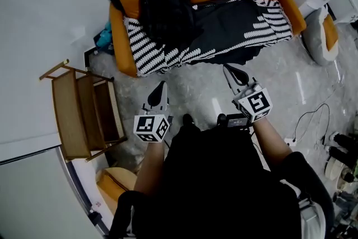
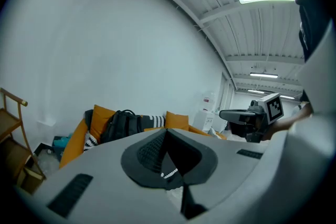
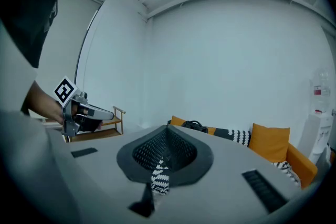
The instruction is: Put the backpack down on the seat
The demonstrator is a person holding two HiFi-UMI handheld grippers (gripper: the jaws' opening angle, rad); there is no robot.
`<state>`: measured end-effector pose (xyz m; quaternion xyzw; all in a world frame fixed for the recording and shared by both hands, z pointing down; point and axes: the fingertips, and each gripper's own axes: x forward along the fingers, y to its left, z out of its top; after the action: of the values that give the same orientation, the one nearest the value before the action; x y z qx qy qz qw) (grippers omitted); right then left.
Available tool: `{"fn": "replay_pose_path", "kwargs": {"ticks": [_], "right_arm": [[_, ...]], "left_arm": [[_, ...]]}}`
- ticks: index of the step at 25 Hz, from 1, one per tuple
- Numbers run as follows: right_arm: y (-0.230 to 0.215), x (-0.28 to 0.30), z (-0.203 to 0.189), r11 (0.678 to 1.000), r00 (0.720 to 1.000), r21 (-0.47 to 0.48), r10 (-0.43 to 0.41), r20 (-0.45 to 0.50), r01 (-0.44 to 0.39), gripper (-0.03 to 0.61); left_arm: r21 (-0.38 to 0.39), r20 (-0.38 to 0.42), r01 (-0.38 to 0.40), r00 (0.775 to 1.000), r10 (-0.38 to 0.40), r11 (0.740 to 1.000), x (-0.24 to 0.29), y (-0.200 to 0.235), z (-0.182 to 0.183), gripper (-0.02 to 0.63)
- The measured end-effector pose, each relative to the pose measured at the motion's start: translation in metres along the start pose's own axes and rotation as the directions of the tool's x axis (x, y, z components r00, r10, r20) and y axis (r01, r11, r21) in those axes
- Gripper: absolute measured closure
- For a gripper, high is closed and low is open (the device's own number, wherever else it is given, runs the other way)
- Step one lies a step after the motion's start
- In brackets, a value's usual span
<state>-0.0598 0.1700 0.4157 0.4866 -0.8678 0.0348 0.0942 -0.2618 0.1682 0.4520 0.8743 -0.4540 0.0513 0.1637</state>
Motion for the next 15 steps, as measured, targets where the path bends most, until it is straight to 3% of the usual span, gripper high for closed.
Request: {"fn": "replay_pose_path", "kwargs": {"ticks": [3,7,15], "right_arm": [[-0.017,-0.016,-0.006,1.000,1.000,0.026,-0.002,-0.019,0.003,0.546],[-0.041,-0.046,-0.013,0.984,1.000,0.173,-0.028,-0.005,0.028,0.546],[-0.072,-0.068,-0.026,0.981,0.999,0.190,-0.040,-0.005,0.040,0.546]], "left_arm": [[0.026,-0.042,0.030,0.999,-0.029,0.999,0.017,-0.025,-0.011,0.598],[0.009,-0.042,0.042,0.998,-0.042,0.999,0.027,-0.057,-0.011,0.598],[0.022,-0.064,0.060,0.996,-0.058,0.998,0.041,-0.094,-0.011,0.598]]}}
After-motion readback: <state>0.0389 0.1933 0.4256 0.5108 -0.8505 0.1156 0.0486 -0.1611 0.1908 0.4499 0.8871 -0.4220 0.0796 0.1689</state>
